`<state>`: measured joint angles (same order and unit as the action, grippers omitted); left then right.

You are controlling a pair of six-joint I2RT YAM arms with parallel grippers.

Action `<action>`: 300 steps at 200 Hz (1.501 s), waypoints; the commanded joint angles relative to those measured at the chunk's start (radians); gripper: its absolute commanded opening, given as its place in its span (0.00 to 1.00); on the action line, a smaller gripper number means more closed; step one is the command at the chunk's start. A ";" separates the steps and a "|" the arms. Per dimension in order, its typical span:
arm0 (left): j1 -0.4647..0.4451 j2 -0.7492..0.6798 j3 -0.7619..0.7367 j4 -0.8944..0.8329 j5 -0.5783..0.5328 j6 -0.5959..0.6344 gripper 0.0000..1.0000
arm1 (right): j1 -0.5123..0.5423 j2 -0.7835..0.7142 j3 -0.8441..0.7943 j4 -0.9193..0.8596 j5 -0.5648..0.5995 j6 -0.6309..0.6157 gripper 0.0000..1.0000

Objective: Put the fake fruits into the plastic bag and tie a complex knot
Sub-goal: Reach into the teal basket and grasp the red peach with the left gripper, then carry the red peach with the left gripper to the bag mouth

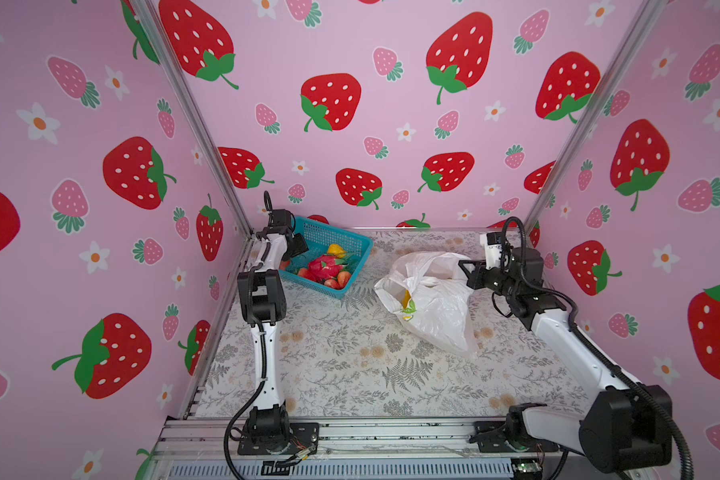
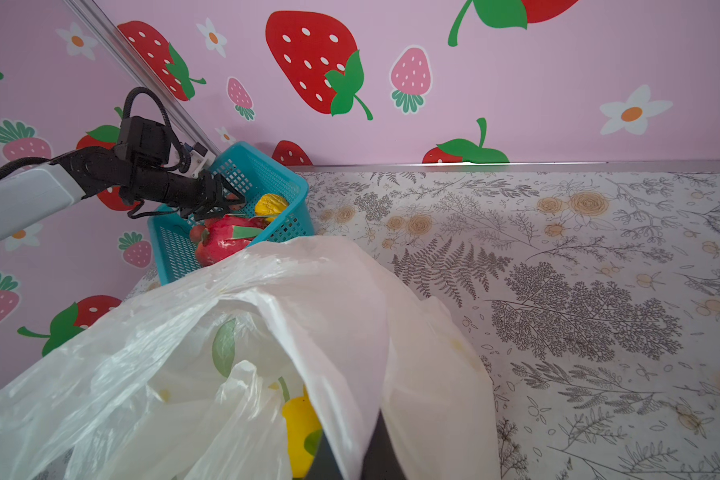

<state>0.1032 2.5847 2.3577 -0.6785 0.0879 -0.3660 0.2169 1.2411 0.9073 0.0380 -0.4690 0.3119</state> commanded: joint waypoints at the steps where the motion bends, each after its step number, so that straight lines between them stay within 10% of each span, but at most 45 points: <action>1: 0.009 0.033 0.077 -0.053 0.011 -0.006 0.62 | -0.008 0.014 -0.009 0.016 -0.011 -0.019 0.00; 134: 0.018 -0.035 0.101 -0.022 0.114 -0.042 0.38 | -0.008 0.030 0.001 0.005 -0.023 -0.019 0.00; 231: -0.079 -0.873 -0.892 0.442 0.091 -0.134 0.39 | -0.008 -0.004 -0.014 0.029 -0.039 -0.001 0.00; 300: -0.470 -1.380 -1.407 0.555 0.059 -0.143 0.38 | -0.008 -0.014 -0.024 0.045 -0.050 0.007 0.00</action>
<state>-0.2577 1.3270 1.0073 -0.1795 0.1642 -0.5091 0.2138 1.2568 0.8989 0.0578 -0.5011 0.3172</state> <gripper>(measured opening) 0.380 0.041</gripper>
